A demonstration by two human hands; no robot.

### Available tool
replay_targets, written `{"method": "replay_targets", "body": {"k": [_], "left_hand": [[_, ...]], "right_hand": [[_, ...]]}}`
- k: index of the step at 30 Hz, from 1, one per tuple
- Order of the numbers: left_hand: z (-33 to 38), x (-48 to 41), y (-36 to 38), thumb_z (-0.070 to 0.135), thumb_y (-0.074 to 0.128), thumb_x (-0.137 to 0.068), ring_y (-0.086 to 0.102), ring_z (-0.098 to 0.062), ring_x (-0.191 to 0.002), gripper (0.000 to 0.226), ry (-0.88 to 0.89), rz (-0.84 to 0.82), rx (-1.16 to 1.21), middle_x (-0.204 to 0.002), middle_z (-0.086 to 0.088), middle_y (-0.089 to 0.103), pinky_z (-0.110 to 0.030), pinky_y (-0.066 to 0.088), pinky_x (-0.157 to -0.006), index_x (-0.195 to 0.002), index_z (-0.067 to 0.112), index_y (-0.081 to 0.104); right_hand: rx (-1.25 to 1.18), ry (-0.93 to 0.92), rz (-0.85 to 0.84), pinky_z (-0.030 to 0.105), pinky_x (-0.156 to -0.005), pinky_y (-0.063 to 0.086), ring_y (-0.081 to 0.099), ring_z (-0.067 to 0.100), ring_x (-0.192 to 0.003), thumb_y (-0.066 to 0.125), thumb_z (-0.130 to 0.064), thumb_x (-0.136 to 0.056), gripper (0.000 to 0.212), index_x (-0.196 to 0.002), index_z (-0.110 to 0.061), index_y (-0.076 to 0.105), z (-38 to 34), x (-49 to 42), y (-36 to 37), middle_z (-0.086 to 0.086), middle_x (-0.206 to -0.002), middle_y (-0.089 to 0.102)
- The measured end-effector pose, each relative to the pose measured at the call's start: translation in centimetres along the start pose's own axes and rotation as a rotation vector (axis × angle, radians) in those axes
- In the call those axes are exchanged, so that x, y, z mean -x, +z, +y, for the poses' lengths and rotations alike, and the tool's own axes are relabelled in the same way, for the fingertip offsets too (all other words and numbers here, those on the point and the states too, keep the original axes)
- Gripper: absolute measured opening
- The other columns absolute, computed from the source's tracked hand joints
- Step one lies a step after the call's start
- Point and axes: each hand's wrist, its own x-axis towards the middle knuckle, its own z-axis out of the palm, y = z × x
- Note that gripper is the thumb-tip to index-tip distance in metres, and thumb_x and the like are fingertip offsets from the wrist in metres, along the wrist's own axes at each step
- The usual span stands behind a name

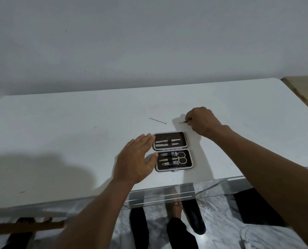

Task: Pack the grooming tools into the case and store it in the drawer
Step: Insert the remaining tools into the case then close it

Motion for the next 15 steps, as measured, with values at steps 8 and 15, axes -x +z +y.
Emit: {"method": "replay_targets", "body": {"k": [8, 15], "left_hand": [[0.0, 0.0, 0.0, 0.049, 0.037, -0.086, 0.028, 0.001, -0.138, 0.060, -0.008, 0.004, 0.022, -0.147, 0.014, 0.041, -0.018, 0.012, -0.112, -0.143, 0.030, 0.041], [-0.1, 0.0, 0.2, 0.049, 0.038, -0.086, 0.027, 0.001, -0.139, 0.060, -0.014, 0.001, 0.015, -0.148, 0.015, 0.040, -0.020, 0.013, -0.113, -0.143, 0.031, 0.040]], "right_hand": [[0.055, 0.017, -0.151, 0.034, -0.068, 0.054, 0.064, 0.034, -0.084, 0.061, -0.004, -0.072, 0.022, -0.092, -0.007, 0.067, -1.1, -1.3, -2.0, 0.015, -0.093, 0.069], [0.048, 0.055, -0.162, 0.035, -0.064, 0.051, 0.062, 0.035, -0.079, 0.061, -0.009, -0.070, 0.022, -0.091, -0.004, 0.063, -1.7, -0.6, -1.3, 0.015, -0.087, 0.067]]}}
